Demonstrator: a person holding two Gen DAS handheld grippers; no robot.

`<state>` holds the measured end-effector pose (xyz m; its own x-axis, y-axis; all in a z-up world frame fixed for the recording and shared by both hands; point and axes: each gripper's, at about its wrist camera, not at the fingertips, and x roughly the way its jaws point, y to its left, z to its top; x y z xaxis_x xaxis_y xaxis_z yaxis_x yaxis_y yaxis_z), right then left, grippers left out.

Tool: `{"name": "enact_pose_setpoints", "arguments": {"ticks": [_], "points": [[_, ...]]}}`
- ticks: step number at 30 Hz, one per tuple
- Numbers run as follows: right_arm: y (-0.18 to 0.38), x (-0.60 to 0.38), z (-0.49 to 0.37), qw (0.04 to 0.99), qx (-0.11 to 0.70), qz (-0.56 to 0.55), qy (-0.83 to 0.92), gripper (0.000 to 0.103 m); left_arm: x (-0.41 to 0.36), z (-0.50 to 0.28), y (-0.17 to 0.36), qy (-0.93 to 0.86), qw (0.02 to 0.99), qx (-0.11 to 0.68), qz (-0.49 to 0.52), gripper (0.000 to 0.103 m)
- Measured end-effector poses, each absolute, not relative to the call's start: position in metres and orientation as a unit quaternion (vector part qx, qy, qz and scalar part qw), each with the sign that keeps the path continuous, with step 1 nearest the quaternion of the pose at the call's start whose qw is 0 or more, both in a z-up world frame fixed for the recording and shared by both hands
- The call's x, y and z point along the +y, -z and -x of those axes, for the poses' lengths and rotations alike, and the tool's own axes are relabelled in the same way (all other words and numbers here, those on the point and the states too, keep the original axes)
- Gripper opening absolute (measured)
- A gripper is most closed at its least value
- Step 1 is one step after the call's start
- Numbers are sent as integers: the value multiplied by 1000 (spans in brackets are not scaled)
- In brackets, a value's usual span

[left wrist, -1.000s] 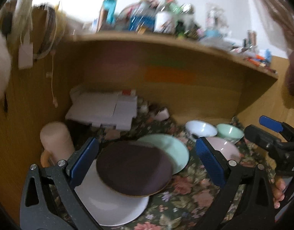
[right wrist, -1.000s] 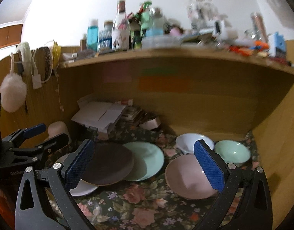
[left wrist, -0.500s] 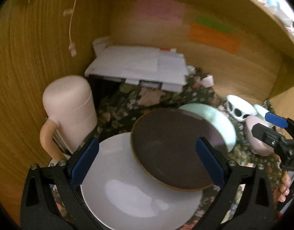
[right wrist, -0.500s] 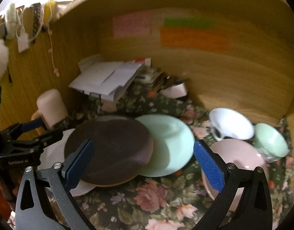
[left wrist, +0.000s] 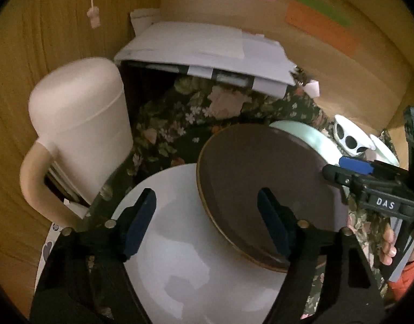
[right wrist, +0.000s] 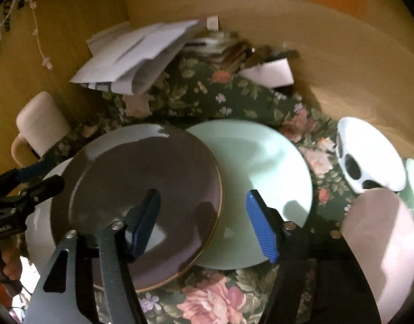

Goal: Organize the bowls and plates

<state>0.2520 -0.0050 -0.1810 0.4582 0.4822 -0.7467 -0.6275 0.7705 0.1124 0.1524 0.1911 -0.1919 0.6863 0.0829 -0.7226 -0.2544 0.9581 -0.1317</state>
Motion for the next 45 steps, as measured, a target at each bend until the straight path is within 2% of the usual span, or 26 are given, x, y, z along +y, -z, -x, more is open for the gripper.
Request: {"name": "enact_pose_setpoints", "arguments": {"ticks": [6,10,13,22,33,45], "points": [[194,2,-265,834,429,88,-336,47,195,-162,204,-76,897,415,129,50],[201,5,-270,826,440,85,-341,39,198,-166,211,-67,891,426,142,44],[203,7,-273,823,443,78,-346,38,196,-168,213,-60,891,426,147,40],[208,10,-273,819,441,79,-358,38,190,-173,214,-40,885,432,167,37],[206,0,-269,821,442,58,-357,36,182,-169,209,-41,894,423,144,37],[183,-26,-258,837,418,55,-349,33,178,-167,198,-29,900,408,152,37]]}}
